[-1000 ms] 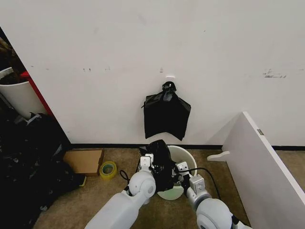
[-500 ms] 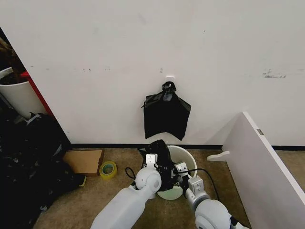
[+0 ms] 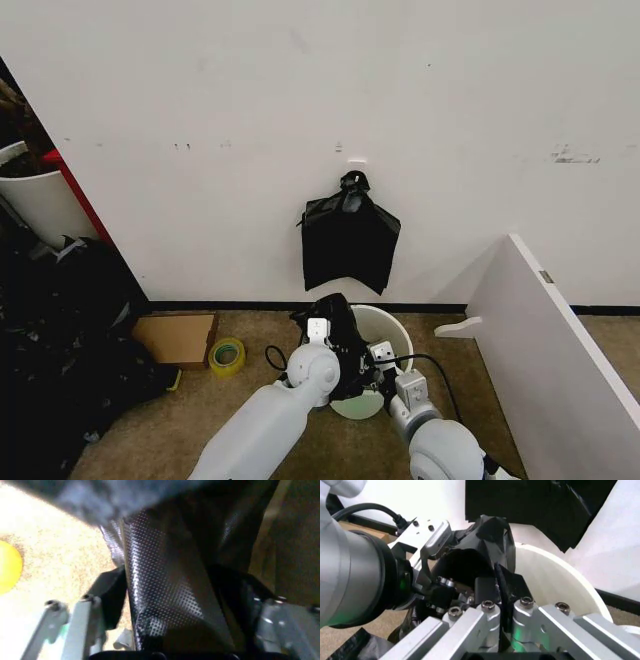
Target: Place the garbage bag over the trash bin.
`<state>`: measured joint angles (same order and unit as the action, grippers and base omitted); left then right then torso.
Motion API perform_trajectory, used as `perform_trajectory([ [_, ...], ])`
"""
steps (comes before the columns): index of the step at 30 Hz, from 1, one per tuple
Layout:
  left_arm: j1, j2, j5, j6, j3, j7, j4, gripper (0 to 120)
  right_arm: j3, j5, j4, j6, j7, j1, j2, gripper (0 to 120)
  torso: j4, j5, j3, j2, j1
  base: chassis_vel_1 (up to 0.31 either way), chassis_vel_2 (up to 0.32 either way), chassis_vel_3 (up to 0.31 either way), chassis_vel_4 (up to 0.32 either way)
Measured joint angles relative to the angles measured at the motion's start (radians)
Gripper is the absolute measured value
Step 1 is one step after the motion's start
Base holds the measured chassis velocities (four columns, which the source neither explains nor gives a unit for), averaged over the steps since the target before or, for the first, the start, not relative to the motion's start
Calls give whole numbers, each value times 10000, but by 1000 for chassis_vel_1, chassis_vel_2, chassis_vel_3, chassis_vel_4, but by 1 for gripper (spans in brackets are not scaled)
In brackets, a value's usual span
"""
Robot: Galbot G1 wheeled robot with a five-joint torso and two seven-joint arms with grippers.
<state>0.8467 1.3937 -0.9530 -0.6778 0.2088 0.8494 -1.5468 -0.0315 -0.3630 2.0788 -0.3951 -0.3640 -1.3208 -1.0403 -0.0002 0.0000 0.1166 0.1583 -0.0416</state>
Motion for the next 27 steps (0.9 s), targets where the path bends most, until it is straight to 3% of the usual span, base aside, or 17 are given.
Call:
perform_trajectory([
  [6,-189,-60,-93,-203,191,142,70,43,-31,-6,-28,25,-2,14,-1,0,-1,-1,0,0,0,0,0,0,0],
  [8,-253,-115,-100,-242,265,241,88,31,-79,-7,-31,30,-15,26,1,0,0,0,0,0,1,0,0,0,0],
  [12,-256,-195,-99,-259,300,299,62,23,-77,-6,-31,34,-39,18,-11,0,0,0,-1,0,1,0,0,0,0],
  [13,-249,-268,-98,-262,317,322,16,15,-59,-6,-31,41,-47,8,-15,0,0,0,0,0,1,0,0,0,0],
  [16,-238,-343,-87,-248,323,312,-48,5,-3,1,-23,78,-52,-17,-23,0,-1,-6,-1,0,1,0,0,0,0],
  [27,97,-887,479,89,-161,28,-588,4,470,-92,87,210,-210,-259,-251,0,-1,0,0,0,1,0,0,0,0],
])
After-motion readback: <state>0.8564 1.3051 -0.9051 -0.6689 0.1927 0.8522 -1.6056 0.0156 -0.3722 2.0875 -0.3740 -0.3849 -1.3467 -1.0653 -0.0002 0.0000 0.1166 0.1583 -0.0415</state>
